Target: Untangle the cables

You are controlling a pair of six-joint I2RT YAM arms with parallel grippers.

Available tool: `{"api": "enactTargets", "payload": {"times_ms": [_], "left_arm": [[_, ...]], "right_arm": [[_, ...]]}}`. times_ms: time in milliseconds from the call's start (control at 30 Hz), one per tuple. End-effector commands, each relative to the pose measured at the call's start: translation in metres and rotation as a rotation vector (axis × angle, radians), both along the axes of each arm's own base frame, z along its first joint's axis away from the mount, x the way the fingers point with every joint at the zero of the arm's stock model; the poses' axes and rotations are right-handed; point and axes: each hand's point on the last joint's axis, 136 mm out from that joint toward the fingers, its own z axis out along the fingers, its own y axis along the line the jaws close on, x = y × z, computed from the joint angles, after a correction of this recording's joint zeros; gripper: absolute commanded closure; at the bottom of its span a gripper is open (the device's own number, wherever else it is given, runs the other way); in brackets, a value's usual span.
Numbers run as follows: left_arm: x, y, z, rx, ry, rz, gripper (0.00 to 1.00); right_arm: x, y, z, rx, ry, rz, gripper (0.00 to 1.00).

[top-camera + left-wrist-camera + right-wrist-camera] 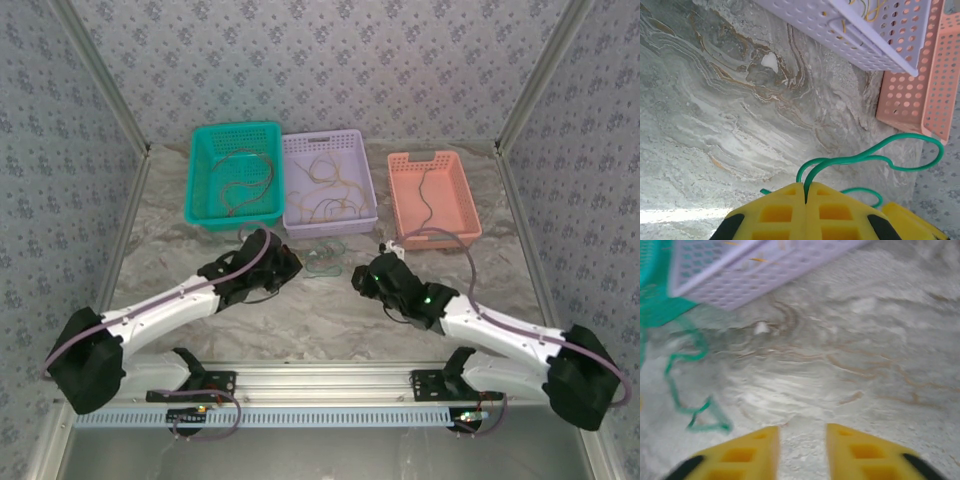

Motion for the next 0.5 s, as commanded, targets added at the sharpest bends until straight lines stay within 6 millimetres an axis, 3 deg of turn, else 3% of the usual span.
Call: {"api": "enactTargets", "payload": {"times_ms": [0,167,467], "left_arm": [[0.001,-0.002,0.027,-0.076,-0.024,-0.006,1.0],[0.004,0.002,0.06,-0.148,-0.051,0.038,1.0],[0.006,0.002,0.098,-0.231,-0.076,0.075,1.0]], "right_arm": [[-0.005,0.011,0.016,0.162,-0.073,0.004,0.53],[-0.01,0.037,0.051,0.365,-0.224,0.061,0.29],[-0.009,0.077,0.1,0.489,-0.306,0.104,0.27]]}}
